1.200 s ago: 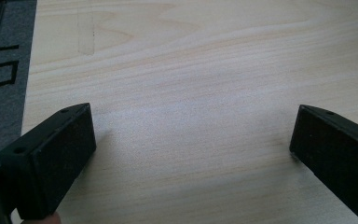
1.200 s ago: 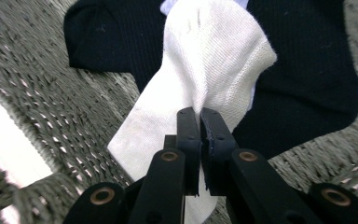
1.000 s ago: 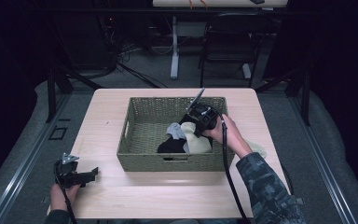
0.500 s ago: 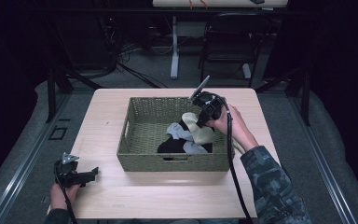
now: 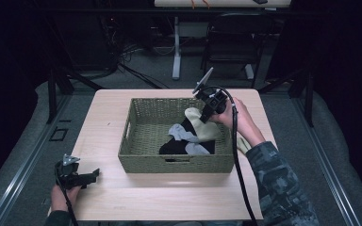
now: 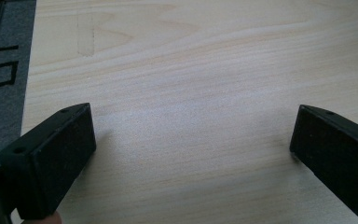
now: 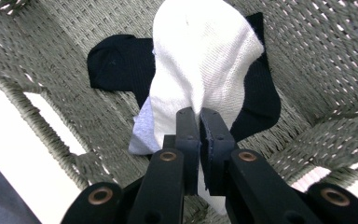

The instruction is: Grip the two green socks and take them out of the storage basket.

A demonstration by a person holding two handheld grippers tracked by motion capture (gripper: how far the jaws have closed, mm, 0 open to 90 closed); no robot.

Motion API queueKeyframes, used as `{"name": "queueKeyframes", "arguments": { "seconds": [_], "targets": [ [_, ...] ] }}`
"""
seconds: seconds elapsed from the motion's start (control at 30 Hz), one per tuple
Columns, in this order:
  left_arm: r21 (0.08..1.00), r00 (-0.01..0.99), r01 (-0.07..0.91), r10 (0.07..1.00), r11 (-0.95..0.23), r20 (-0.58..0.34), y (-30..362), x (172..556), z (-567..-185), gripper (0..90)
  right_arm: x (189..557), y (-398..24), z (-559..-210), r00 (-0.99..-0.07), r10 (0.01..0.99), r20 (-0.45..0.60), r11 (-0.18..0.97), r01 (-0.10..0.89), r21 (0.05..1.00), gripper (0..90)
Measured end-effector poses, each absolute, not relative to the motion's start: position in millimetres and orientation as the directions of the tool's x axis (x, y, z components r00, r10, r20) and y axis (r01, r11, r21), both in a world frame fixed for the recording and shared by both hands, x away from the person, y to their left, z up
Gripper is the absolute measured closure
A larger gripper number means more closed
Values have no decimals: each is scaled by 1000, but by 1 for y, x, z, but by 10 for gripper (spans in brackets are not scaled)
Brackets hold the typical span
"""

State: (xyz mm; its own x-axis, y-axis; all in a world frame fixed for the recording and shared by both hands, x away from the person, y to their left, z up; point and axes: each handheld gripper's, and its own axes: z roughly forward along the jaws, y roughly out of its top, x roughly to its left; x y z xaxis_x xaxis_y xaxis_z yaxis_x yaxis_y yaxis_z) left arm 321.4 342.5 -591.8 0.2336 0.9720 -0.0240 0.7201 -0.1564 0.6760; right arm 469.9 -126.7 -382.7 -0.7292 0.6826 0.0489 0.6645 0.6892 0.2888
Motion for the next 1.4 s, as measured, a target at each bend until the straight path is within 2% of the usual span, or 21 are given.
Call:
{"name": "queueKeyframes", "arguments": {
  "seconds": [0.9, 1.4],
  "targets": [
    [675, 235, 720, 972, -157, -24, 342, 321, -592, 0, 464, -142, -328, -723, 691, 14, 673, 650, 353, 869],
    [675, 234, 721, 972, -157, -25, 342, 321, -592, 0, 452, -208, -310, -636, 772, -18, 592, 708, 386, 868]
  ]
}}
